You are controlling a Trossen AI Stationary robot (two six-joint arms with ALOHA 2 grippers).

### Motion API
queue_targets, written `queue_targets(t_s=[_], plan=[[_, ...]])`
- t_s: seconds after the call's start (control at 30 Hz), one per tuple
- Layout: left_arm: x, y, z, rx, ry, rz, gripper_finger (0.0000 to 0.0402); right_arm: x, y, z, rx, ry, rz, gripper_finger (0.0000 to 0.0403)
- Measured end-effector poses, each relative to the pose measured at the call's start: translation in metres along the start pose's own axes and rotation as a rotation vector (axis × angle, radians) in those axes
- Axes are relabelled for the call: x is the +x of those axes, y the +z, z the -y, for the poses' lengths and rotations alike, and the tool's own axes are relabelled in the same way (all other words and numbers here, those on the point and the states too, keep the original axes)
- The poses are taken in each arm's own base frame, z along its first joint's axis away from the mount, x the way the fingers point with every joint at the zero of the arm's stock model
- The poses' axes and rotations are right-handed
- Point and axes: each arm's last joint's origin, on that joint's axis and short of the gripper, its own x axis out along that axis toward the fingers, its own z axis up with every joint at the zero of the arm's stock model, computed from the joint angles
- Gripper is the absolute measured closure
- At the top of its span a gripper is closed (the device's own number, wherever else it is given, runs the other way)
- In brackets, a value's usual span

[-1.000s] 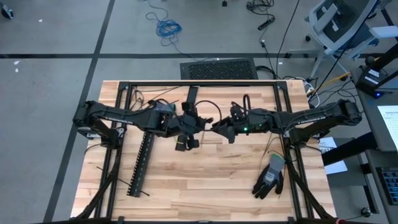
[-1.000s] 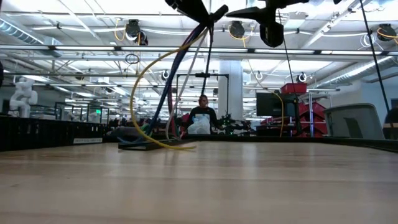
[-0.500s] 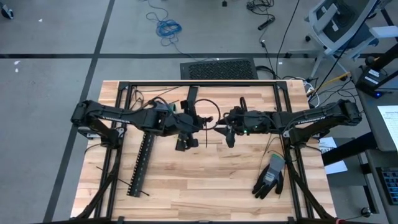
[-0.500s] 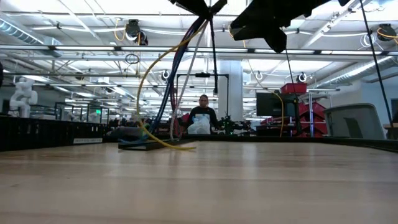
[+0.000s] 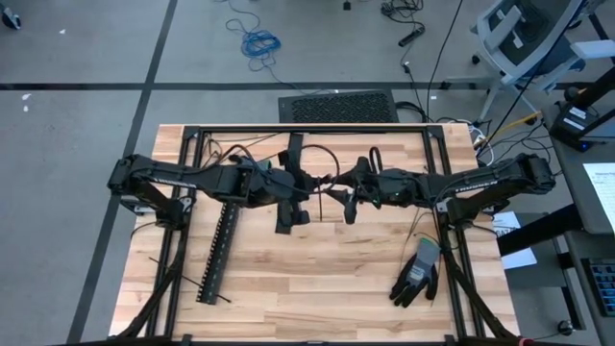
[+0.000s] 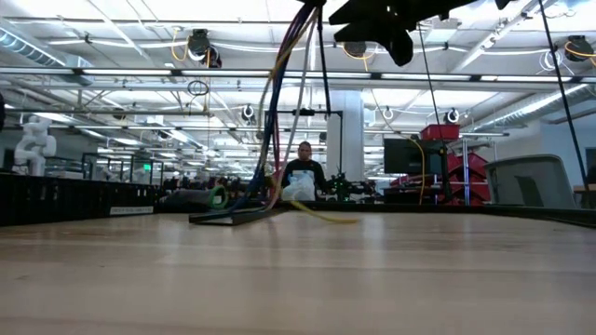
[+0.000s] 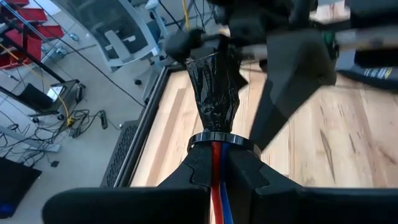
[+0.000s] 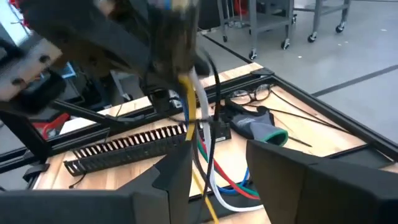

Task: Ziptie cables
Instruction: Wrap the cable wires with a black zip tie

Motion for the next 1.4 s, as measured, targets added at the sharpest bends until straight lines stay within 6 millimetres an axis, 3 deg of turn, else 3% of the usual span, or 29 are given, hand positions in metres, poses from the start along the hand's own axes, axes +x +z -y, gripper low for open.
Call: queue_targets(t_s=[0.37, 1.4], plan=[[-0.008, 0.017, -0.007, -0.044, 0.014, 0.085, 0.0377, 0.000, 0.006, -0.003, 0.008, 0.064, 0.055, 0.0259], [-0.008, 0.018, -0.007, -0.095, 0.020, 0.096, 0.0377, 0.001, 0.011, 0.002, 0.007, 0.026, 0.092, 0.0259]])
